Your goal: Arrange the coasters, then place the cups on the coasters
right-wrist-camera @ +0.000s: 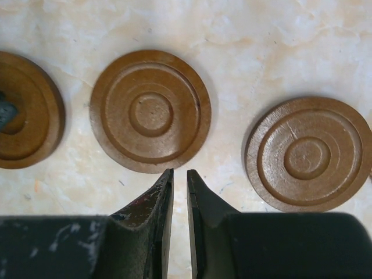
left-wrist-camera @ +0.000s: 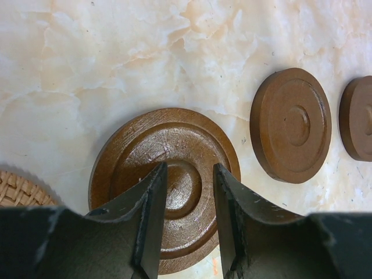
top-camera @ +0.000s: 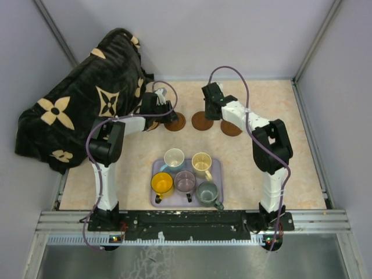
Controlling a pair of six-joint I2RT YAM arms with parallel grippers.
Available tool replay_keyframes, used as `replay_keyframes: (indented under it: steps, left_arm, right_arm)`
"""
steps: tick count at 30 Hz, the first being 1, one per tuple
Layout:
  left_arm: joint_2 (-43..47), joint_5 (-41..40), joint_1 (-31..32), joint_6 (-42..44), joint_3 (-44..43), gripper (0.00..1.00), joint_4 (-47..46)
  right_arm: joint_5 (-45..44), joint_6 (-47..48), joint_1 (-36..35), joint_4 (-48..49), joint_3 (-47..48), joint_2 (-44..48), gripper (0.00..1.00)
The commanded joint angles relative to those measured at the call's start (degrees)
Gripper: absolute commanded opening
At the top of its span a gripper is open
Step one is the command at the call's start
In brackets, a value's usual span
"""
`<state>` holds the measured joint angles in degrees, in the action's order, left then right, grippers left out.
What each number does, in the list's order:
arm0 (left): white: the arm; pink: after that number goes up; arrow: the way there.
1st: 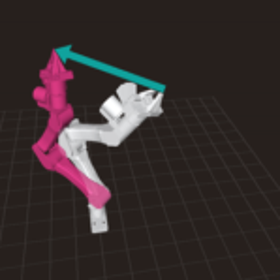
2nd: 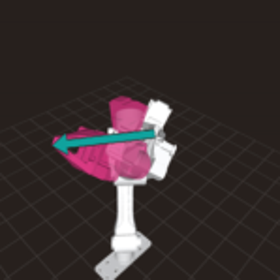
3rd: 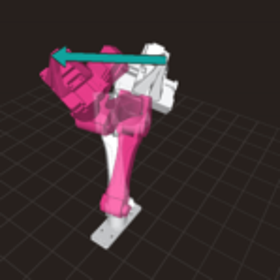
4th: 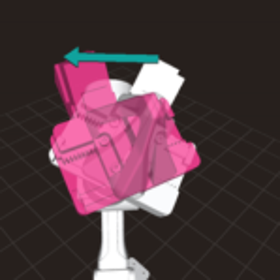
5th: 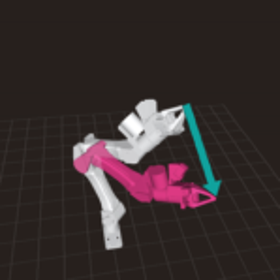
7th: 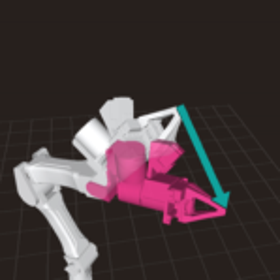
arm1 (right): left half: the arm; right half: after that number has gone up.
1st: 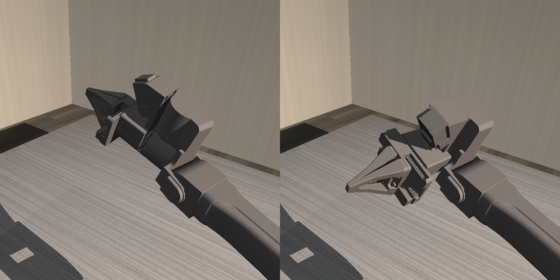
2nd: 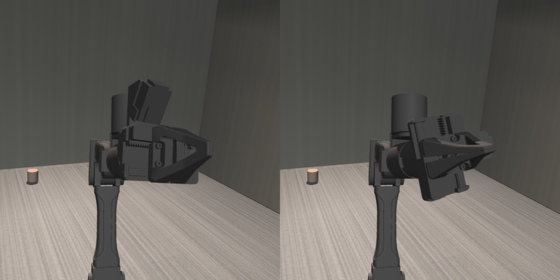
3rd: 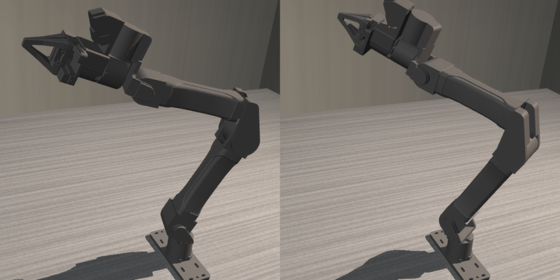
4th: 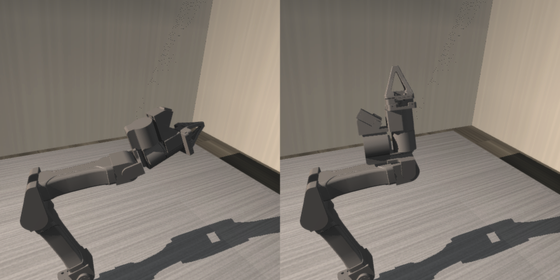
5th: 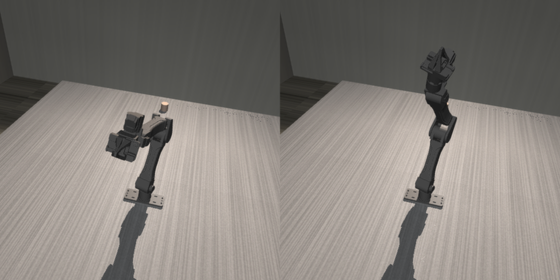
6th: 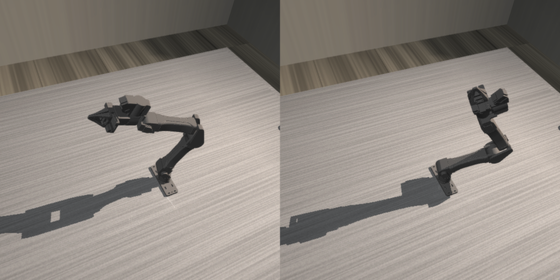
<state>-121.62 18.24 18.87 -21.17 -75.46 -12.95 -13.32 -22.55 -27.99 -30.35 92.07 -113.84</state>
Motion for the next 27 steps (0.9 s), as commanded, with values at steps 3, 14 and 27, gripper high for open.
replay_keyframes:
  steps: [3,14,27]
  left_arm:
    - [-2.5,1.8,-0.4,-0.9,-2.2,0.44,-0.8]
    - [-2.3,6.8,-0.4,-1.6,-2.4,0.45,-2.7]
    - [6.4,11.2,-0.4,-0.6,1.8,0.50,-4.4]
  right_arm:
    - [-2.7,-0.7,1.6,2.3,-4.1,5.0,0.17]
    - [-4.8,-2.5,4.8,3.2,-7.9,4.7,0.16]
    - [-4.6,-2.9,10.0,2.7,-9.0,4.2,0.16]
